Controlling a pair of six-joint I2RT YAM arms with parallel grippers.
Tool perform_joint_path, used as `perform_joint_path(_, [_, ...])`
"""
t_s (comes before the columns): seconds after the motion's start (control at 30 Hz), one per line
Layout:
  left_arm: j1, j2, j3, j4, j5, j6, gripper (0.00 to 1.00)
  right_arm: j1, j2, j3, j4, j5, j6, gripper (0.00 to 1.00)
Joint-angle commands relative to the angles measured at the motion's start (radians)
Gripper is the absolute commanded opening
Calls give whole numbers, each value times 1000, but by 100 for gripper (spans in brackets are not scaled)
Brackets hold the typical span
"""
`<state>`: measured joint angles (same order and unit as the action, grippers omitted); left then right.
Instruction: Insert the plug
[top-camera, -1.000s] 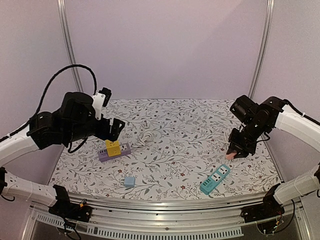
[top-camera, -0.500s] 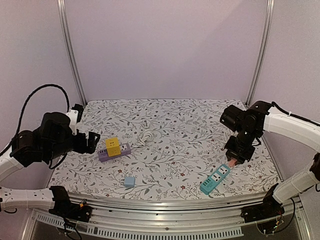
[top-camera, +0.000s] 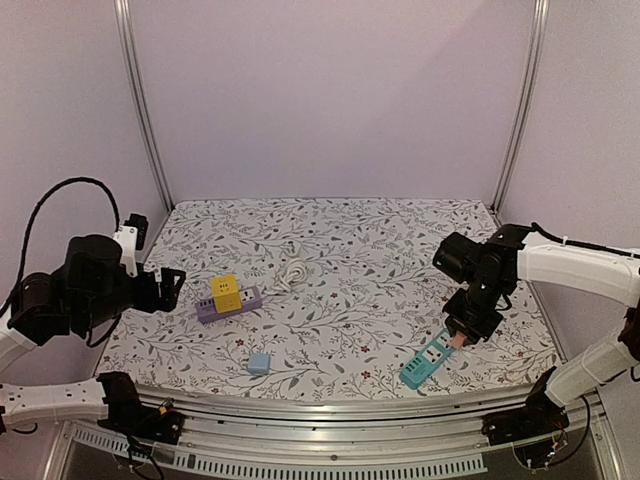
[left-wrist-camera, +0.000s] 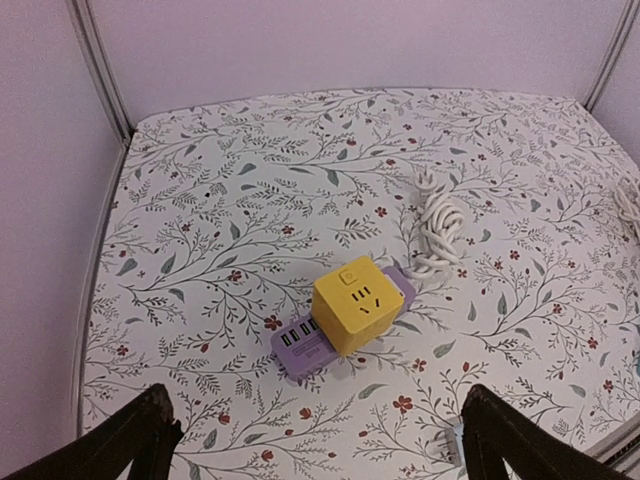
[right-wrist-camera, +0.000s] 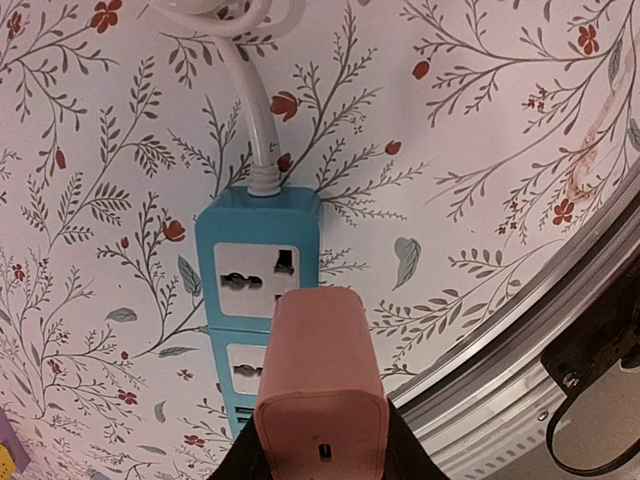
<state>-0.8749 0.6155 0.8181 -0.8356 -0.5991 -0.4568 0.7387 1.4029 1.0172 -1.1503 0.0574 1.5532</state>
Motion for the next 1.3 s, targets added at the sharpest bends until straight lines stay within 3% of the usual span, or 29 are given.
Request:
perform_joint_path(0.0, [4, -12, -15, -4, -24, 6, 100, 7, -36, -23, 57, 6, 64, 0])
perform_joint_path(0.63, [2, -7, -21, -1, -33, 8, 99, 4, 28, -25, 105, 12, 82, 0])
perform_joint_path(1.27, [1, -8, -23, 2, -31, 10, 99, -22, -33, -130, 164, 7, 68, 0])
